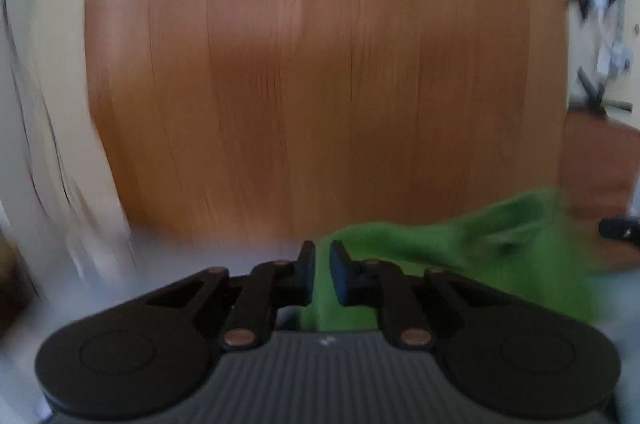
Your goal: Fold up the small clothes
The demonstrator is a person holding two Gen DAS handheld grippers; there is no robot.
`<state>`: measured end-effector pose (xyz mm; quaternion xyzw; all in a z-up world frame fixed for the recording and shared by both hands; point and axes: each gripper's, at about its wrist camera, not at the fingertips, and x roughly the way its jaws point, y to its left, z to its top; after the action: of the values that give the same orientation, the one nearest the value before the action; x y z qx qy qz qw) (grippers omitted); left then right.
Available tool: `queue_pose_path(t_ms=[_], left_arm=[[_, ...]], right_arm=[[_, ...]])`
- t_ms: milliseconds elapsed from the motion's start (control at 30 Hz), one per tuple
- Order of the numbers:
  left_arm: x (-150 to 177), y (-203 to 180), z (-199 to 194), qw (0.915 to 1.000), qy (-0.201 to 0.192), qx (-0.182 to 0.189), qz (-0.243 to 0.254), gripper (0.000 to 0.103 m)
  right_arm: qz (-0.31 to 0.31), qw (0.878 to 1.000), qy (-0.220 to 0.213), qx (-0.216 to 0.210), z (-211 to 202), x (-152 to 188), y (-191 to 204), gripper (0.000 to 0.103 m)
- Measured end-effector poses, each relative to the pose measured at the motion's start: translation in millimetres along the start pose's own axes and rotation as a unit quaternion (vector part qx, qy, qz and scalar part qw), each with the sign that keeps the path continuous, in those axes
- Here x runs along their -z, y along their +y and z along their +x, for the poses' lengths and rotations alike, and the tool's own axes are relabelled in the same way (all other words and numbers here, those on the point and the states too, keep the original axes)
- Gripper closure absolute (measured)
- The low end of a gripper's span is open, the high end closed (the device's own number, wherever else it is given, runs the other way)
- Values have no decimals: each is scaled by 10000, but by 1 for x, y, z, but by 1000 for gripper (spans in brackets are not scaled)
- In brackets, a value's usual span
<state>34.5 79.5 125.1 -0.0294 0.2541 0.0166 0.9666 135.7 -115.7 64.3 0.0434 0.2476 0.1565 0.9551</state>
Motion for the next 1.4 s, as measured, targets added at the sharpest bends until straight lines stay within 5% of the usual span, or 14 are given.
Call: queue_pose_path(t_ms=[133,233,367,433,467,500,600,767,900,967,1067,1167,1267,1400], left_arm=[[67,23,-13,9991,59,323,-276,90],[92,41,-27,9943,344,824,-586,87],[111,43,-46,9911,574,1165,-298,60],[120,38,-56,9890,685,1302,-125,57],[126,37,-59,9878,754,1360,-92,57],[131,36,-61,9863,833,1419,-72,57],[141,34,-66,9843,948,1485,-84,55],[152,29,-69,9827,1069,1495,-230,53],[158,21,-67,9809,1229,1486,-260,51],[160,20,-68,9809,1261,1457,-261,50],[161,24,-71,9783,1341,1542,-337,48],[162,29,-75,9749,1502,1594,-400,48],[165,33,-82,9713,1613,1673,-505,48],[172,36,-92,9670,1710,1772,-647,48]], right_arm=[[-210,9986,171,-462,-39,43,-3,67],[-234,9948,411,-905,-65,62,8,30],[-776,9845,1095,-1127,-65,92,37,24],[-1006,9785,1505,-983,-49,108,43,35],[-1041,9762,1614,-1003,-44,114,41,77],[-982,9755,1656,-1063,-44,117,36,95],[-718,9830,1261,-1122,-61,88,16,98],[-546,9985,30,4,-102,14,-50,98],[-1076,9587,-502,2584,-85,-12,-118,89],[-325,9563,-191,2898,-89,-11,-158,74],[1047,9780,-395,1759,-128,13,-181,74],[1436,9893,148,192,-151,51,-158,69],[805,9902,743,-864,-165,98,-106,60],[-378,9785,1287,-1564,-176,135,-41,59]])
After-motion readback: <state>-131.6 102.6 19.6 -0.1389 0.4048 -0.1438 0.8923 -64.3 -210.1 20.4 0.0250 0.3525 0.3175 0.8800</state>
